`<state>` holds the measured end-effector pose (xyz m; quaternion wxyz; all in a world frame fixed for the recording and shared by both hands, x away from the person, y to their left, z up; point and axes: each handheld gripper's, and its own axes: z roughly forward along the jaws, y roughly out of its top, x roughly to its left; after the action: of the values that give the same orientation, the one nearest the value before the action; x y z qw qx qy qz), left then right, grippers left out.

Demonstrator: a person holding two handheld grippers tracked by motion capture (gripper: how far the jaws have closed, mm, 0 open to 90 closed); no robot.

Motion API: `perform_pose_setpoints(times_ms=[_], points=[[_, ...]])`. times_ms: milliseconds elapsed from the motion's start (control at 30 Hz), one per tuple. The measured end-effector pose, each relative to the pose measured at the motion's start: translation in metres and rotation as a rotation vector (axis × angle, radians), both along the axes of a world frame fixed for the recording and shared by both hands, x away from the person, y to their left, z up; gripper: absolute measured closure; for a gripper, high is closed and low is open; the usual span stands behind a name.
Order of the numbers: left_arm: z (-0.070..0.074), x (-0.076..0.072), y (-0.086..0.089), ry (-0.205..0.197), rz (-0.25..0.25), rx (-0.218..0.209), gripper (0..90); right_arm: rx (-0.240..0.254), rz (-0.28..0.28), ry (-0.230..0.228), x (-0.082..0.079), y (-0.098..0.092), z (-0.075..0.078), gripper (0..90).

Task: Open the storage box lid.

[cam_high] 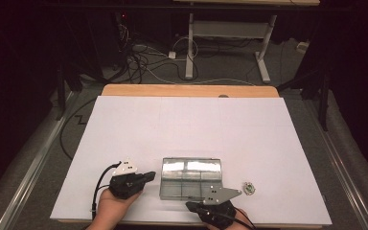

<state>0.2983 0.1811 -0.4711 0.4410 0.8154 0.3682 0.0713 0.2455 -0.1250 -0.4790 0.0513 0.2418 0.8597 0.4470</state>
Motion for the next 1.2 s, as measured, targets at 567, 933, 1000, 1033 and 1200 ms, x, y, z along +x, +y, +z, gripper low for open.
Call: perform_pose_setpoints(times_ms=[567,933,1000,1033,1200], points=[[-0.0011,0.0023,-0.0022,0.004,-0.011,-0.008,87.7,0.007,-0.043,0.023,0.0036,-0.0076,-0.0073,90.0],[-0.0016,0.0016,-0.0036,0.005,-0.016,-0.003,87.7,0.028,-0.044,0.026,0.0051,-0.0071,-0.0064,90.0],[-0.0016,0.0016,-0.0035,0.005,-0.016,-0.003,87.7,0.033,-0.045,0.028,0.0052,-0.0074,-0.0062,90.0],[-0.0016,0.0016,-0.0035,0.004,-0.016,-0.003,87.7,0.035,-0.048,0.030,0.0051,-0.0075,-0.0061,90.0],[-0.0015,0.0015,-0.0036,0.003,-0.016,-0.003,87.7,0.039,-0.048,0.032,0.0057,-0.0080,-0.0064,90.0]])
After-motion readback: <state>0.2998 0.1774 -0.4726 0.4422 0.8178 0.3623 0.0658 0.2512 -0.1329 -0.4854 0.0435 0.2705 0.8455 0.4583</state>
